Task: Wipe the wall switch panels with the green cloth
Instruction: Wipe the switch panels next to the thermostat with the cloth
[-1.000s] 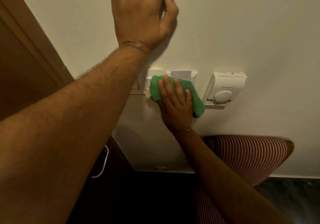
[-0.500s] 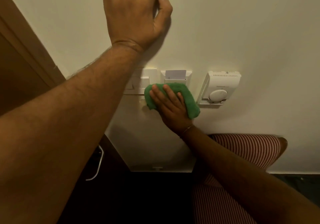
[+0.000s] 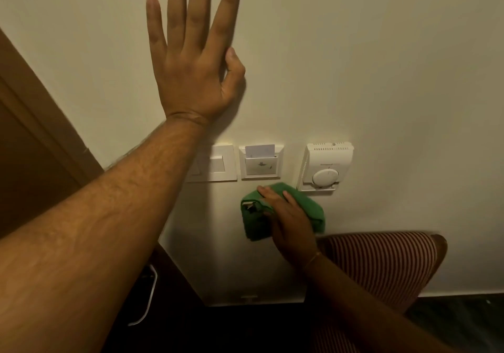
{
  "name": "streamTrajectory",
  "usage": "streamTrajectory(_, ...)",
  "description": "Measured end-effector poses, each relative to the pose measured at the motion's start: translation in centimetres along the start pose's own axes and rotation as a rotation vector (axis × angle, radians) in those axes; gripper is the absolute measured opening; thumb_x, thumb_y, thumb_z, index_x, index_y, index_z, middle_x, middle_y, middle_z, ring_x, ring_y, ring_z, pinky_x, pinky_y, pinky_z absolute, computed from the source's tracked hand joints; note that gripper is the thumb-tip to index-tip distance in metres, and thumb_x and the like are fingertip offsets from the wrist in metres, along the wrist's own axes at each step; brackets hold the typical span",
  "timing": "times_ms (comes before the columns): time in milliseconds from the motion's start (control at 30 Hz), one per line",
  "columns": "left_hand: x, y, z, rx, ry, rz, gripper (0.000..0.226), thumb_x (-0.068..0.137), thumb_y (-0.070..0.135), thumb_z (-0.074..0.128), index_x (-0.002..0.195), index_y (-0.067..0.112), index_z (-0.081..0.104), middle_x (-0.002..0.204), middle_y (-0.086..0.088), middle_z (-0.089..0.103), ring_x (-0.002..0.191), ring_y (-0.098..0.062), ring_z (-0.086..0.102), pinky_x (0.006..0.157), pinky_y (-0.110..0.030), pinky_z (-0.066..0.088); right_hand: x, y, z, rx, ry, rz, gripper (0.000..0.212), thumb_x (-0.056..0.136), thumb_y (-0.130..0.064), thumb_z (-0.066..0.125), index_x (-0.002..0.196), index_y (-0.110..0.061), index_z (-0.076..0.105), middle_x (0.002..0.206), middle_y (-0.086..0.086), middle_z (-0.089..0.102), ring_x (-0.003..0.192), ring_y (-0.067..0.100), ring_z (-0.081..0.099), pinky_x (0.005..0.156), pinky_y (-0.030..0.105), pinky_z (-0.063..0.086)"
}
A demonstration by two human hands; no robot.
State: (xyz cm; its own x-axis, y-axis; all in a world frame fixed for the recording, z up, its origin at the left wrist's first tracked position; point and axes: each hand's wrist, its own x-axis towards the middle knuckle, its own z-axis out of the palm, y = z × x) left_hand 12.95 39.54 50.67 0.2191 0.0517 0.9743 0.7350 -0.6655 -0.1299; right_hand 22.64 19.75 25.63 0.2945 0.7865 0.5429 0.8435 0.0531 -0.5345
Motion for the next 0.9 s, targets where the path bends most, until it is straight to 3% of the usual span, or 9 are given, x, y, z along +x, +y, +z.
streamTrajectory(133, 0.1, -0.2, 0.1, -0.005, -0.015, 0.010, 0.067, 0.102, 0.035, 0.050, 0.165, 0.016, 0.037, 0.165, -0.025, 0.035, 0.153, -0.046, 0.028, 0.124, -0.066, 0.017, -2.7, -2.7, 0.0, 0.638, 0.224, 0.577, 0.033, 0.112, -0.044, 0.038, 0.123, -0.031, 0.066, 0.119, -0.009, 0.073, 0.119, 0.015, 0.068, 0.095, 0.022, 0.057)
streamTrajectory(200, 0.1, -0.1, 0.1, -0.008, -0.019, 0.007, 0.068, 0.102, 0.035, 0.050, 0.165, 0.017, 0.035, 0.165, -0.025, 0.034, 0.153, -0.046, 0.027, 0.124, -0.066, 0.017, -3.8, -3.3, -0.4, 0.846, 0.281, 0.883, 0.034, 0.112, -0.042, 0.040, 0.132, -0.030, 0.065, 0.128, -0.005, 0.070, 0.124, 0.019, 0.065, 0.100, 0.029, 0.057)
streamTrajectory(267, 0.0, -0.1, 0.3, -0.012, -0.013, 0.009, 0.069, 0.101, 0.035, 0.051, 0.165, 0.017, 0.035, 0.165, -0.024, 0.034, 0.153, -0.046, 0.027, 0.124, -0.066, 0.016, -4.3, -4.1, -0.9, 0.915, 0.333, 1.014, 0.037, 0.111, -0.041, 0.042, 0.137, -0.027, 0.063, 0.132, 0.001, 0.068, 0.119, 0.018, 0.066, 0.099, 0.038, 0.058)
streamTrajectory(433, 0.1, -0.3, 0.7, -0.013, 0.005, 0.015, 0.069, 0.101, 0.036, 0.052, 0.166, 0.019, 0.033, 0.165, -0.023, 0.034, 0.153, -0.045, 0.026, 0.125, -0.064, 0.015, -0.4, -7.8, -1.8, 0.744, 0.632, 0.787, 0.022, 0.110, -0.048, 0.043, 0.113, -0.050, 0.064, 0.107, -0.022, 0.073, 0.103, -0.002, 0.070, 0.083, 0.019, 0.060)
streamTrajectory(500, 0.0, -0.4, 0.8, -0.013, 0.004, 0.016, 0.070, 0.101, 0.035, 0.053, 0.166, 0.019, 0.032, 0.165, -0.023, 0.034, 0.153, -0.045, 0.026, 0.125, -0.064, 0.015, 1.9, -9.1, -0.8, 0.678, 0.712, 0.686, 0.033, 0.104, -0.056, 0.041, 0.129, -0.051, 0.063, 0.121, -0.024, 0.071, 0.115, -0.003, 0.067, 0.096, 0.026, 0.060)
streamTrajectory(567, 0.0, -0.4, 0.8, -0.012, -0.001, 0.020, 0.071, 0.101, 0.035, 0.053, 0.166, 0.019, 0.032, 0.165, -0.024, 0.033, 0.153, -0.046, 0.026, 0.125, -0.064, 0.015, 3.9, -9.8, 1.3, 0.570, 0.748, 0.532, 0.048, 0.109, -0.045, 0.040, 0.155, -0.034, 0.049, 0.154, -0.013, 0.055, 0.145, 0.011, 0.052, 0.119, 0.041, 0.046)
streamTrajectory(633, 0.0, -0.4, 0.8, -0.012, -0.003, 0.024, 0.071, 0.101, 0.034, 0.052, 0.166, 0.018, 0.032, 0.165, -0.025, 0.034, 0.153, -0.046, 0.026, 0.124, -0.065, 0.015, 5.5, -9.7, 4.2, 0.438, 0.681, 0.352, 0.051, 0.113, -0.035, 0.038, 0.163, -0.028, 0.032, 0.171, -0.009, 0.032, 0.161, 0.017, 0.027, 0.131, 0.042, 0.027)
streamTrajectory(767, 0.0, -0.5, 0.9, -0.006, -0.003, 0.026, 0.070, 0.101, 0.036, 0.051, 0.166, 0.017, 0.033, 0.165, -0.025, 0.034, 0.152, -0.047, 0.026, 0.124, -0.066, 0.016, 5.9, -7.3, 8.4, -0.083, 0.501, 0.112, 0.066, 0.110, -0.026, 0.039, 0.168, -0.023, 0.007, 0.177, -0.003, 0.004, 0.165, 0.022, 0.001, 0.134, 0.038, 0.005)
streamTrajectory(900, 0.0, -0.4, 1.0, -0.004, 0.008, 0.021, 0.069, 0.102, 0.037, 0.052, 0.165, 0.018, 0.034, 0.164, -0.024, 0.036, 0.152, -0.046, 0.028, 0.124, -0.066, 0.017, 4.6, -3.1, 7.7, -0.324, 0.374, -0.170, 0.075, 0.102, -0.015, 0.051, 0.166, -0.017, 0.012, 0.169, 0.005, 0.025, 0.165, 0.018, 0.000, 0.134, 0.037, 0.003)
